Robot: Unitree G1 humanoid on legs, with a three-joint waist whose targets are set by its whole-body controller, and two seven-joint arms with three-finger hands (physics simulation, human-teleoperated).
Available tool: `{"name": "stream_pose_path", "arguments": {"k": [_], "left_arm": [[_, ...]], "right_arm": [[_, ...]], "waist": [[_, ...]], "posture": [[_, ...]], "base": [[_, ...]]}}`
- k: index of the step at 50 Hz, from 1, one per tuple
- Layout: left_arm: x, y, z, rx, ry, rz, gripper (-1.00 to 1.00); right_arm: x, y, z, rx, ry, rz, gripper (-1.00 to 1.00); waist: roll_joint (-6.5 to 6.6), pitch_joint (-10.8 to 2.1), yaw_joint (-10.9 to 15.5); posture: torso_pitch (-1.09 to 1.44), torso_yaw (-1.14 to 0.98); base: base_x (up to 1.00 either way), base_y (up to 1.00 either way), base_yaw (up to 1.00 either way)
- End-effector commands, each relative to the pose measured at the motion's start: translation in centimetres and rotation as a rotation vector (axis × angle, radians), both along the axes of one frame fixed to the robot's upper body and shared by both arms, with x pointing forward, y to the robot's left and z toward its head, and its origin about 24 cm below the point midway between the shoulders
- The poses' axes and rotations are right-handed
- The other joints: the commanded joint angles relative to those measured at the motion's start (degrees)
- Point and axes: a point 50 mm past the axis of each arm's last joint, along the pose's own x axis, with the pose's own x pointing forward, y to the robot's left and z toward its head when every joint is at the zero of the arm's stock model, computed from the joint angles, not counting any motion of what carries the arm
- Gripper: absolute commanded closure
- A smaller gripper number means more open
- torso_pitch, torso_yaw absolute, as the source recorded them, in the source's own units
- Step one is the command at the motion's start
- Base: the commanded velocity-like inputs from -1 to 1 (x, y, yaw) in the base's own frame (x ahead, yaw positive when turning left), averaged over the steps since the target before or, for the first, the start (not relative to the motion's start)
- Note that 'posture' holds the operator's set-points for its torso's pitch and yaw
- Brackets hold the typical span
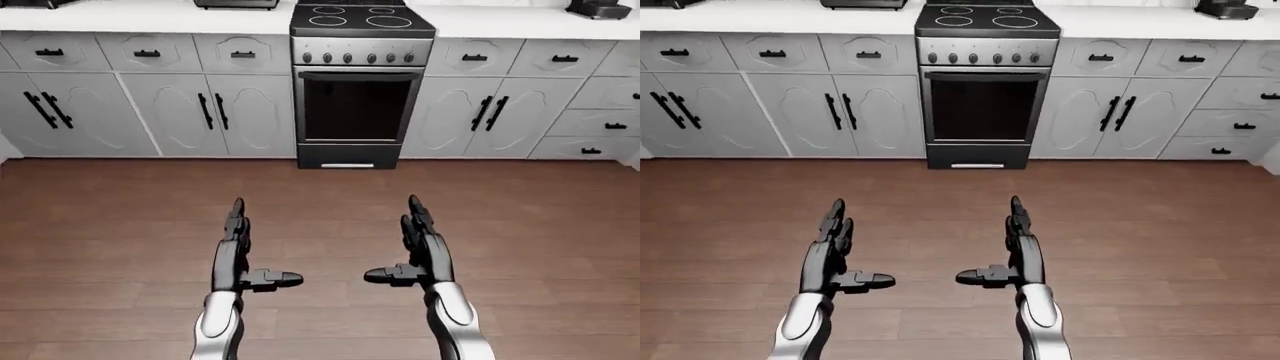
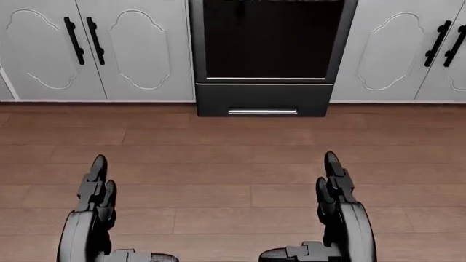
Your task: Navigate to the stove.
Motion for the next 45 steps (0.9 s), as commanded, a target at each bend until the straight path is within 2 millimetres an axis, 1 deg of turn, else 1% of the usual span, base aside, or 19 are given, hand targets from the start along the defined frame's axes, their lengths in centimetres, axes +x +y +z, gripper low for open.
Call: {"name": "stream_pose_path", "arguments": {"k": [1,2,3,15,17,18,19,21,23,26,27,28,30,37,39,42,43,44,45], "left_arm": [[0.38,-0.48,1.29,-0.004,-0.070,-0.019,-1.00],[0.38,-0.48,1.29,-0.004,-0.070,-0.019,-1.00],[0.38,-0.48,1.29,-0.004,-0.070,-0.019,-1.00],[0.38,-0.48,1.29,-0.004,-0.070,-0.019,-1.00],[0.38,-0.48,1.29,-0.004,-0.070,-0.019,-1.00],[0.38,-0.48,1.29,-0.004,-0.070,-0.019,-1.00],[0.38,-0.48,1.29,-0.004,-0.070,-0.019,-1.00],[0.38,-0.48,1.29,-0.004,-0.070,-0.019,-1.00],[0.38,-0.48,1.29,-0.004,-0.070,-0.019,-1.00],[0.38,-0.48,1.29,-0.004,-0.070,-0.019,-1.00],[0.38,-0.48,1.29,-0.004,-0.070,-0.019,-1.00],[0.38,-0.48,1.29,-0.004,-0.070,-0.019,-1.00],[0.38,-0.48,1.29,-0.004,-0.070,-0.019,-1.00],[0.38,-0.48,1.29,-0.004,-0.070,-0.019,-1.00],[0.38,-0.48,1.29,-0.004,-0.070,-0.019,-1.00],[0.38,-0.48,1.29,-0.004,-0.070,-0.019,-1.00],[0.38,-0.48,1.29,-0.004,-0.070,-0.019,-1.00],[0.38,-0.48,1.29,-0.004,-0.070,-0.019,-1.00],[0.38,-0.48,1.29,-0.004,-0.070,-0.019,-1.00]], "right_arm": [[0.33,-0.37,1.19,-0.009,-0.063,-0.012,-1.00],[0.33,-0.37,1.19,-0.009,-0.063,-0.011,-1.00],[0.33,-0.37,1.19,-0.009,-0.063,-0.012,-1.00],[0.33,-0.37,1.19,-0.009,-0.063,-0.012,-1.00],[0.33,-0.37,1.19,-0.009,-0.062,-0.012,-1.00],[0.33,-0.48,1.21,-0.007,-0.064,-0.015,-1.00],[0.36,-0.50,1.19,-0.005,-0.063,-0.016,-1.00],[0.37,-0.47,1.16,-0.006,-0.064,-0.016,-1.00],[0.36,-0.45,1.17,-0.006,-0.064,-0.015,-1.00],[0.36,-0.45,1.21,-0.005,-0.063,-0.017,-1.00],[0.37,-0.47,1.22,-0.004,-0.062,-0.017,-1.00],[0.37,-0.47,1.23,-0.003,-0.063,-0.018,-1.00],[0.36,-0.49,1.25,-0.002,-0.064,-0.018,-1.00],[0.30,-0.55,1.30,-0.002,-0.068,-0.020,-1.00],[0.33,-0.57,1.24,-0.002,-0.068,-0.020,-1.00],[0.24,-0.54,1.34,-0.002,-0.068,-0.020,-1.00],[0.25,-0.55,1.34,-0.002,-0.068,-0.021,-1.00],[0.31,-0.56,1.27,-0.002,-0.068,-0.021,-1.00],[0.34,-0.57,1.25,-0.001,-0.068,-0.022,-1.00]], "waist": [[-2.92,-1.65,-0.6],[0.39,-0.62,-0.9],[0.12,-0.42,-0.9],[5.51,0.46,-0.5],[6.99,0.25,-0.4],[8.48,-0.48,-0.3],[5.32,0.06,0.3],[6.15,-0.60,-0.2],[5.00,-1.13,-0.5],[1.60,-0.51,-0.6],[-1.15,-1.08,-1.1],[1.27,-0.72,-1.5],[0.68,-0.79,-1.9],[2.98,0.59,-2.2],[3.84,0.54,-2.6],[6.36,-0.63,-3.2],[5.24,-0.04,-2.8],[5.52,-1.12,-2.5],[4.91,-0.54,-1.9]], "posture": [[0.00,0.00],[0.00,0.00],[0.00,0.00],[0.00,0.00],[0.00,0.00],[0.00,0.00],[0.00,0.00],[0.00,0.00],[0.00,0.00],[0.00,0.00],[0.00,0.00],[0.00,0.00],[0.00,0.00],[0.00,0.00],[0.00,0.00],[0.00,0.00],[0.00,0.00],[0.00,0.00],[0.00,0.00]], "base": [[0.00,-0.48,0.00],[0.00,-0.48,0.00],[0.00,-0.49,0.00],[0.00,-0.48,0.00],[0.00,-0.48,0.00],[0.00,-0.38,0.00],[0.00,-0.27,0.00],[0.00,-0.20,0.00],[0.00,-0.18,0.00],[0.00,-0.17,0.00],[0.00,-0.17,0.00],[0.00,-0.12,0.00],[0.00,-0.12,0.00],[0.00,-0.06,0.00],[0.00,-0.02,0.00],[0.01,-0.02,0.00],[0.04,-0.02,0.00],[0.08,-0.02,0.00],[0.09,-0.02,0.00]]}}
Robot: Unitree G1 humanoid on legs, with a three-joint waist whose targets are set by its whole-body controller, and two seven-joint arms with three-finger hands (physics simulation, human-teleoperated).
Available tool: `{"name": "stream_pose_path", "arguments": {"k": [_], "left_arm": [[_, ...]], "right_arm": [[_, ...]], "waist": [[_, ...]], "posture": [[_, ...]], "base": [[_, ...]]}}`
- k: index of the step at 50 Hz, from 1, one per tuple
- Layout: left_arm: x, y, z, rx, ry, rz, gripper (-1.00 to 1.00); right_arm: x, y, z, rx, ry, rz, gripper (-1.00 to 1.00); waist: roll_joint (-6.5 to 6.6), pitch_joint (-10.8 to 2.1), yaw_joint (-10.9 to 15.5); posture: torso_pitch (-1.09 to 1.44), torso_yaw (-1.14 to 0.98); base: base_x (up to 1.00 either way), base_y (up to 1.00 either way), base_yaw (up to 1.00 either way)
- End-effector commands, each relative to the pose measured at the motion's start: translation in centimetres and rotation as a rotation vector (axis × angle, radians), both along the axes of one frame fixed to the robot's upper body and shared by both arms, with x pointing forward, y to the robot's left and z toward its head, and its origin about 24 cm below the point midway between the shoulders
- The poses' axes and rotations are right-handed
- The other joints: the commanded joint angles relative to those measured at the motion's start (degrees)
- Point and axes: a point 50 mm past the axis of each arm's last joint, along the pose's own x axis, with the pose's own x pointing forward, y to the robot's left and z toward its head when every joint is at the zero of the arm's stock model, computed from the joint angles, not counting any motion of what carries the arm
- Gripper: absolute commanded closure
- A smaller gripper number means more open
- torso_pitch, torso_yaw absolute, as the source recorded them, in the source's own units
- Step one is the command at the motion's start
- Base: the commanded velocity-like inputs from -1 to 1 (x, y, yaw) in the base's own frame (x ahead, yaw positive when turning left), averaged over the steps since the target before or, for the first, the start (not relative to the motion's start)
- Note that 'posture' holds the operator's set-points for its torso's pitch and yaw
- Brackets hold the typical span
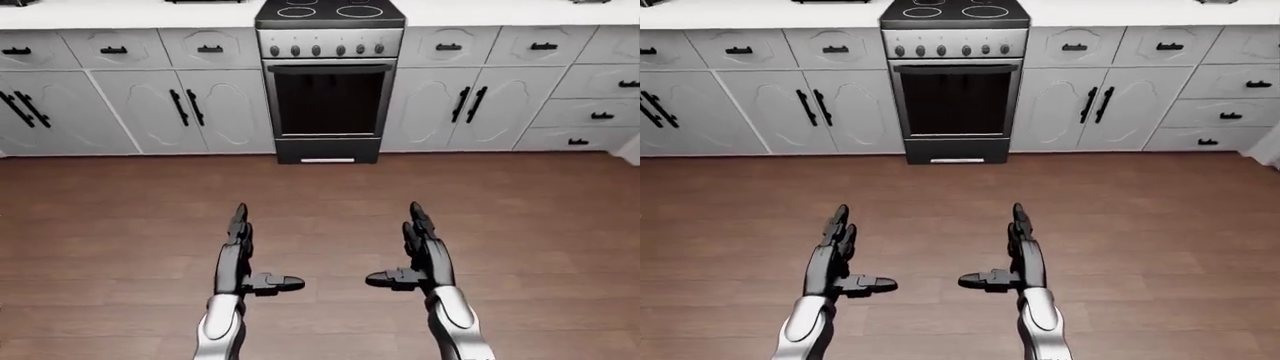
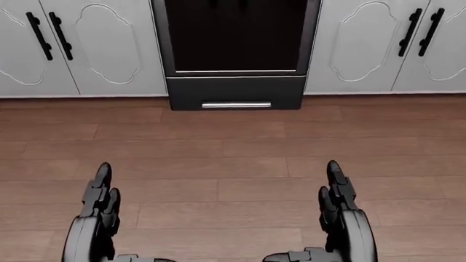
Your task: Navigate to the stove.
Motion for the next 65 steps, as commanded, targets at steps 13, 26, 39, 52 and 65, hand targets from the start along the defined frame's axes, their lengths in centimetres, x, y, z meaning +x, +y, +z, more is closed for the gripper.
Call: {"name": "stream_pose_path", "arguments": {"k": [13,26,39,52,65], "left_arm": [[0.62,-0.30,2.15,0.001,-0.112,-0.012,-1.00],[0.62,-0.30,2.15,0.001,-0.112,-0.012,-1.00],[0.62,-0.30,2.15,0.001,-0.112,-0.012,-1.00],[0.62,-0.30,2.15,0.001,-0.112,-0.012,-1.00],[0.62,-0.30,2.15,0.001,-0.112,-0.012,-1.00]], "right_arm": [[0.64,-0.25,2.35,-0.009,-0.124,-0.007,-1.00],[0.65,-0.24,2.29,-0.009,-0.123,-0.006,-1.00],[0.80,-0.43,2.39,-0.003,-0.120,-0.014,-1.00],[0.59,-0.36,2.49,-0.006,-0.125,-0.007,-1.00],[0.68,-0.35,2.50,-0.005,-0.126,-0.009,-1.00]], "waist": [[-2.80,-0.35,0.4],[2.45,-0.46,0.9],[-3.29,-0.50,0.2],[2.90,-0.88,1.0],[-3.55,-0.62,0.1]], "posture": [[0.00,0.00],[0.00,0.00],[0.00,0.00],[0.00,0.00],[0.00,0.00]], "base": [[0.22,-0.02,0.00],[0.24,-0.02,0.00],[0.24,-0.02,0.00],[0.24,-0.03,0.00],[0.24,-0.03,0.00]]}}
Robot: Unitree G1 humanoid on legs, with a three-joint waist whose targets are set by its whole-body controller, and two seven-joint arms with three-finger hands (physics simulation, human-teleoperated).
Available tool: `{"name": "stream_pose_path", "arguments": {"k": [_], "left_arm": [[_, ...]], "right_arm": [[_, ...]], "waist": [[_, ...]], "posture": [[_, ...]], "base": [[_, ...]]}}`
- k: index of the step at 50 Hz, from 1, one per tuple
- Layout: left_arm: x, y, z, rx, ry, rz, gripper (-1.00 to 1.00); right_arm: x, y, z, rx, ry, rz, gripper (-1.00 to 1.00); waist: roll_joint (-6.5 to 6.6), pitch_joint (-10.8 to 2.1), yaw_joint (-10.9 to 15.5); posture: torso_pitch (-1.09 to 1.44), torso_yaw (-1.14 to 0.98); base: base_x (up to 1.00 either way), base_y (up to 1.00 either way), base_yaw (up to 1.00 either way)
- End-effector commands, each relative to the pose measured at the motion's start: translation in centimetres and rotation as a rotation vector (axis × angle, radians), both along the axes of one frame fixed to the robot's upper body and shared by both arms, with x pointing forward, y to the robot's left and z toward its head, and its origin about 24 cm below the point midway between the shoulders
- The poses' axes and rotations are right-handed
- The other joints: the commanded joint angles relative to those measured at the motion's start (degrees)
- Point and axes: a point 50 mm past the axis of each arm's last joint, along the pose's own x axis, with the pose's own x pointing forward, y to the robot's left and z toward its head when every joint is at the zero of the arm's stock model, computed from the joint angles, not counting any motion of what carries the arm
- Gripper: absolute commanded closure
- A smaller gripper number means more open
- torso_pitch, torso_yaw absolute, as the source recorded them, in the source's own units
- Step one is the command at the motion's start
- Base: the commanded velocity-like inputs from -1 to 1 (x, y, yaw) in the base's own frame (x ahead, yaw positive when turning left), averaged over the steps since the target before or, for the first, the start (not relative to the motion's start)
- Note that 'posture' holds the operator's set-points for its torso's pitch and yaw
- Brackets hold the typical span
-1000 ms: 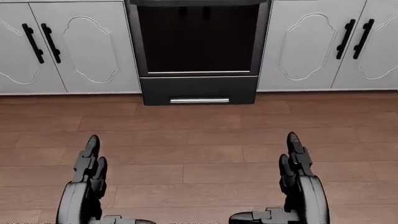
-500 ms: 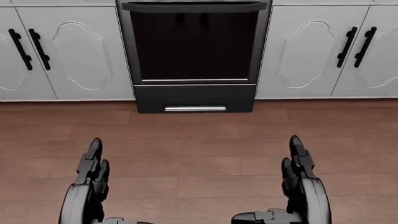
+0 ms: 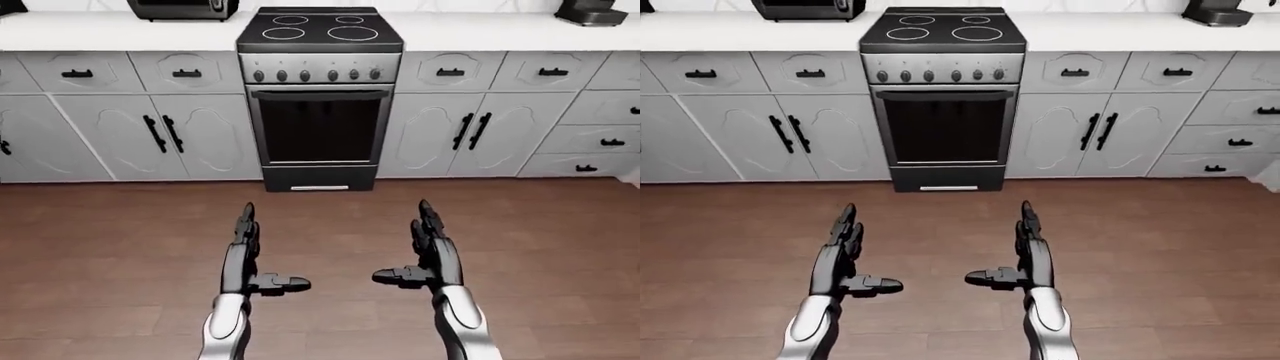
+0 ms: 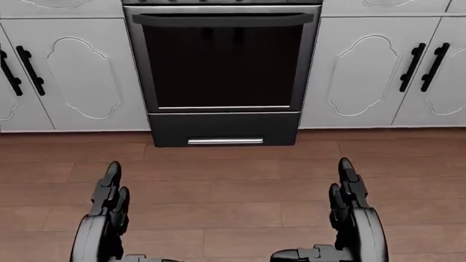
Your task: Navigate to the stove.
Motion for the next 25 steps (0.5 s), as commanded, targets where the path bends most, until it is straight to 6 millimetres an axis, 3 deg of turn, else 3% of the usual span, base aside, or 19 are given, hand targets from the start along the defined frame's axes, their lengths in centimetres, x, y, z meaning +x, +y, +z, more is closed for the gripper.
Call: {"name": "stream_pose_path", "arguments": {"k": [1,7,9,10,11,12,15,20,22,23,24,25], "left_arm": [[0.56,0.63,2.08,0.012,-0.108,0.022,-1.00],[0.56,0.63,2.08,0.012,-0.108,0.022,-1.00],[0.56,0.63,2.08,0.012,-0.108,0.022,-1.00],[0.56,0.63,2.08,0.012,-0.108,0.021,-1.00],[0.56,0.63,2.08,0.012,-0.108,0.022,-1.00],[0.56,0.63,2.08,0.012,-0.108,0.022,-1.00],[0.56,0.63,2.08,0.012,-0.108,0.022,-1.00],[0.56,0.63,2.08,0.012,-0.108,0.021,-1.00],[0.56,0.63,2.08,0.012,-0.108,0.021,-1.00],[0.56,0.63,2.08,0.012,-0.108,0.022,-1.00],[0.56,0.63,2.08,0.012,-0.108,0.021,-1.00],[0.56,0.63,2.08,0.012,-0.108,0.021,-1.00]], "right_arm": [[0.78,0.66,2.01,0.002,-0.106,0.027,-1.00],[0.88,0.58,1.96,0.005,-0.104,0.022,-1.00],[0.85,0.56,1.98,0.005,-0.104,0.020,-1.00],[0.87,0.54,2.01,0.006,-0.104,0.019,-1.00],[0.89,0.52,2.00,0.006,-0.103,0.016,-1.00],[0.88,0.51,2.00,0.006,-0.103,0.015,-1.00],[0.92,0.49,1.99,0.008,-0.101,0.013,-1.00],[0.82,0.56,1.99,0.005,-0.103,0.017,-1.00],[0.76,0.59,2.00,0.004,-0.103,0.020,-1.00],[0.77,0.61,1.99,0.004,-0.104,0.022,-1.00],[0.77,0.62,1.98,0.003,-0.105,0.023,-1.00],[0.77,0.63,1.97,0.002,-0.105,0.024,-1.00]], "waist": [[0.08,-1.02,0.3],[3.59,-0.24,-0.1],[6.22,-0.89,-0.3],[8.32,-1.76,0.0],[5.48,-1.02,0.7],[6.66,-0.86,0.4],[5.95,-1.21,1.2],[2.78,-0.72,1.9],[0.56,-1.07,2.0],[-1.31,-1.73,1.9],[-1.16,-1.88,1.6],[-0.32,-1.15,1.0]], "posture": [[0.00,0.00],[0.00,0.00],[0.00,0.00],[0.00,0.00],[0.00,0.00],[0.00,0.00],[0.00,0.00],[0.00,0.00],[0.00,0.00],[0.00,0.00],[0.00,0.00],[0.00,0.00]], "base": [[0.23,-0.03,0.00],[0.24,-0.03,0.00],[0.24,-0.02,0.00],[0.25,-0.03,0.00],[0.24,-0.03,0.00],[0.25,-0.03,0.00],[0.24,-0.03,0.00],[0.24,-0.03,0.00],[0.24,-0.03,0.00],[0.25,-0.02,0.00],[0.24,-0.03,0.00],[0.24,-0.04,0.00]]}}
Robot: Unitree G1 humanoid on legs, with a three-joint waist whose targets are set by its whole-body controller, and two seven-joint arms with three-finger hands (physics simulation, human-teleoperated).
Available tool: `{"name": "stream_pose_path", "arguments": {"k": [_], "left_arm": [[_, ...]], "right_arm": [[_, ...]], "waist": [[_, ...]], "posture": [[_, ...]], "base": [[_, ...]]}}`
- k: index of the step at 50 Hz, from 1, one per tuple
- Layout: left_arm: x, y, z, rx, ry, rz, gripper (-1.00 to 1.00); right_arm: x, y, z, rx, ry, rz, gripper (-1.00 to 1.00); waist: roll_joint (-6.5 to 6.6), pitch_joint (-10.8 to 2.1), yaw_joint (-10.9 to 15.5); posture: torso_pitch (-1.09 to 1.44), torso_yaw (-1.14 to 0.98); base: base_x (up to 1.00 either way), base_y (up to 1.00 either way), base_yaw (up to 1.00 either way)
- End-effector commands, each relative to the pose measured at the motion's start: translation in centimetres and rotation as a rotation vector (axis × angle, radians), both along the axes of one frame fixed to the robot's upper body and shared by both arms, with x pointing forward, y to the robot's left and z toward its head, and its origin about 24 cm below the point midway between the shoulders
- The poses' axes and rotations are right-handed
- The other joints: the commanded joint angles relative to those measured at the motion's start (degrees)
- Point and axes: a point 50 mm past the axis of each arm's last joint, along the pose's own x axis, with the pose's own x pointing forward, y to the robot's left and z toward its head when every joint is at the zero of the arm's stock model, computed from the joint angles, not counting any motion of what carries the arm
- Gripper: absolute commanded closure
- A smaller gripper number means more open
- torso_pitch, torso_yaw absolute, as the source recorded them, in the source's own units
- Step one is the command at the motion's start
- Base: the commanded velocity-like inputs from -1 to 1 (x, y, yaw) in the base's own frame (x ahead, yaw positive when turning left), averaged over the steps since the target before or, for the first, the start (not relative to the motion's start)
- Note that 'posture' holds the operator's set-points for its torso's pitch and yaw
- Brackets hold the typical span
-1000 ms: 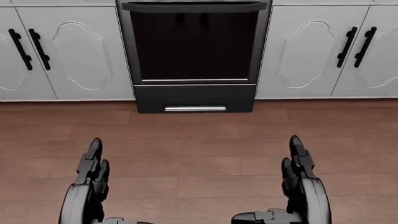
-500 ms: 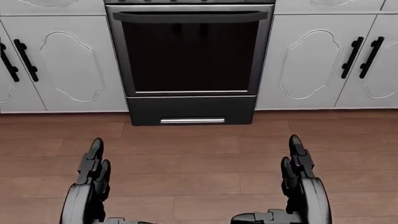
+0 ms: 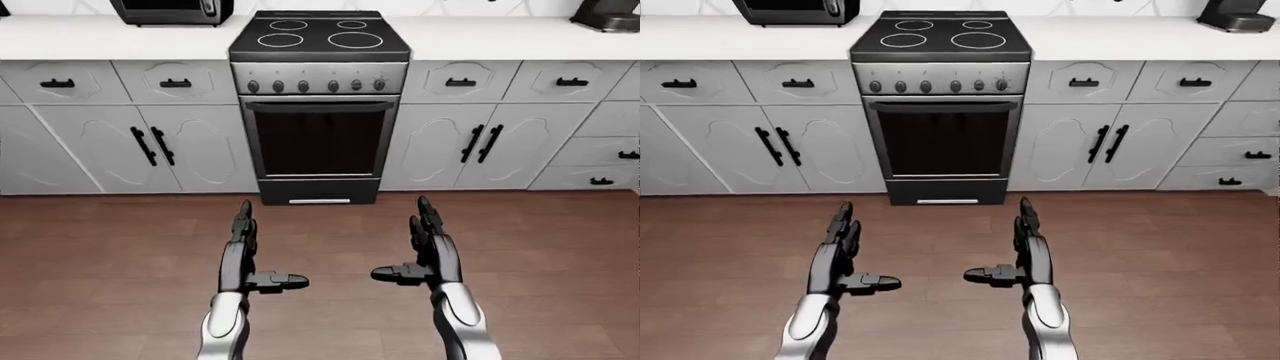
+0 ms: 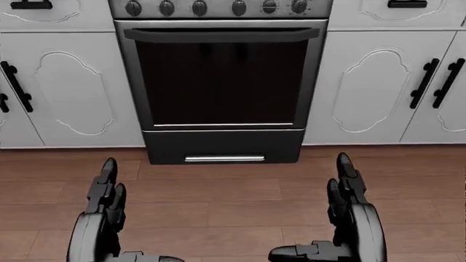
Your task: Navigate to the stove.
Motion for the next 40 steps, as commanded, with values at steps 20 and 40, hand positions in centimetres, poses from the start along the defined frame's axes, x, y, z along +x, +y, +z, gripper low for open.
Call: {"name": "stream_pose_path", "arguments": {"k": [20,40], "left_arm": [[0.40,0.39,1.74,0.011,-0.090,0.008,-1.00],[0.40,0.39,1.74,0.011,-0.090,0.008,-1.00]], "right_arm": [[0.40,0.47,1.45,0.000,-0.082,0.020,-1.00],[0.45,0.46,1.53,0.002,-0.079,0.020,-1.00]], "waist": [[4.38,-1.01,0.8],[6.53,-1.84,-0.9]], "posture": [[0.00,0.00],[0.00,0.00]], "base": [[0.24,-0.03,0.00],[0.23,-0.03,0.00]]}}
